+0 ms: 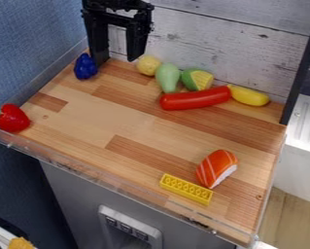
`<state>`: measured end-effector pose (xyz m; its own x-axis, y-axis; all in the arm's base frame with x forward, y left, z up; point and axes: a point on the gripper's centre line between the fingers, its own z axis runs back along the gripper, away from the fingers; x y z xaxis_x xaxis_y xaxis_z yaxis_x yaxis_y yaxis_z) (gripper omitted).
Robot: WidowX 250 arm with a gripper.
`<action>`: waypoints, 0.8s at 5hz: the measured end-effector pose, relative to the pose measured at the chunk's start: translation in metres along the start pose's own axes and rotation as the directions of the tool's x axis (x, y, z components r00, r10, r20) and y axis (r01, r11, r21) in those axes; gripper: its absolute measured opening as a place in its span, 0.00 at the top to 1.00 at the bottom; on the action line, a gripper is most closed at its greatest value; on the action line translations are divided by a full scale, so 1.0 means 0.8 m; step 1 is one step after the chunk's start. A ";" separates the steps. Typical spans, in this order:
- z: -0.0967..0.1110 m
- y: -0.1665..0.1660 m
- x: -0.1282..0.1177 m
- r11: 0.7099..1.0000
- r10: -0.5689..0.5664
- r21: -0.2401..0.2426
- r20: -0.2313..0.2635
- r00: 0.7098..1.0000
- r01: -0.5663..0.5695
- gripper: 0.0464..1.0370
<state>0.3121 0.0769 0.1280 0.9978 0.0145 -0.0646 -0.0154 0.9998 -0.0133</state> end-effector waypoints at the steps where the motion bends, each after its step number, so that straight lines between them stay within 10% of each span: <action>1: -0.007 0.012 0.013 0.994 0.109 -0.005 -0.015 0.994 -0.109 0.04; 3: -0.004 0.064 0.052 0.876 0.481 -0.012 -0.018 0.876 -0.481 0.04; 4: -0.003 0.095 0.060 0.731 0.682 -0.013 -0.031 0.731 -0.682 0.04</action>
